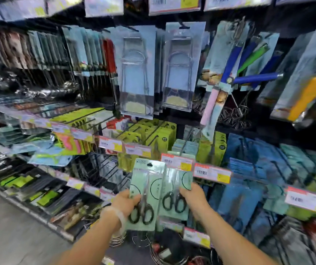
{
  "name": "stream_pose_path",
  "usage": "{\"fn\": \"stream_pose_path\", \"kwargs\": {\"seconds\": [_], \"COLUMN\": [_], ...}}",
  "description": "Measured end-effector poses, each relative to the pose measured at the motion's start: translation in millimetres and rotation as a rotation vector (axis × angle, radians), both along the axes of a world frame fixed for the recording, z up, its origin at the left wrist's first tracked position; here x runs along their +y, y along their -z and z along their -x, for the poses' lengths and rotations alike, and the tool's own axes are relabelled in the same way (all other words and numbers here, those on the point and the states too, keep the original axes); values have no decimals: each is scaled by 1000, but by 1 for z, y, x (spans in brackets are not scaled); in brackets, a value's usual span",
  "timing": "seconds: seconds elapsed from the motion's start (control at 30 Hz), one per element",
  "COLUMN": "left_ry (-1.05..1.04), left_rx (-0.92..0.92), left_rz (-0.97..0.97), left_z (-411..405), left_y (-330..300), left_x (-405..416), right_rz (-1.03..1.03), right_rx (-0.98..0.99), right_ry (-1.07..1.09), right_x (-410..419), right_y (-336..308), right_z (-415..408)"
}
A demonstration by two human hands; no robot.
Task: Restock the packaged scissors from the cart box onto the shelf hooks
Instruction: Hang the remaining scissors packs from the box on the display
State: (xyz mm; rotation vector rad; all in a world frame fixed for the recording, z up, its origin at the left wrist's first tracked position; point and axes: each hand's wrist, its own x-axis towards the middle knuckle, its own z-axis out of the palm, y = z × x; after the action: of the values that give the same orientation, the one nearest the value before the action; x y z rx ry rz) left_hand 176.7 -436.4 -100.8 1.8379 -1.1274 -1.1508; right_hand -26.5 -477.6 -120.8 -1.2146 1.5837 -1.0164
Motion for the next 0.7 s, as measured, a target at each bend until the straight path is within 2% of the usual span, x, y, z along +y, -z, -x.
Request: {"fn": "stream_pose_path", "kwargs": {"seconds": [0.07,0.27,0.37,0.5,0.63,0.7], "left_ry": [67,207,226,269,306,327], "left_rx": [-16,-43,13,22,48,64], "left_rz": [-12,-60,-68,-70,-85,-92], "left_z": [-11,-25,-27,-22,-8,0], "left_y": [4,19,25,36,46,50], "left_x": [-7,-15,-20,-24,-28,-28], "right_rz": [-40,-130,-164,-251,-232,-221], "right_rx": [-59,36,35,186,-44,-38], "right_ry": [87,146,209,269,40,-39], "right_x": [-3,-11,-16,-3,27,38], "right_y": [1,7,4,9,16,19], "right_z": [-7,-8,-8,-5,-22,-32]}}
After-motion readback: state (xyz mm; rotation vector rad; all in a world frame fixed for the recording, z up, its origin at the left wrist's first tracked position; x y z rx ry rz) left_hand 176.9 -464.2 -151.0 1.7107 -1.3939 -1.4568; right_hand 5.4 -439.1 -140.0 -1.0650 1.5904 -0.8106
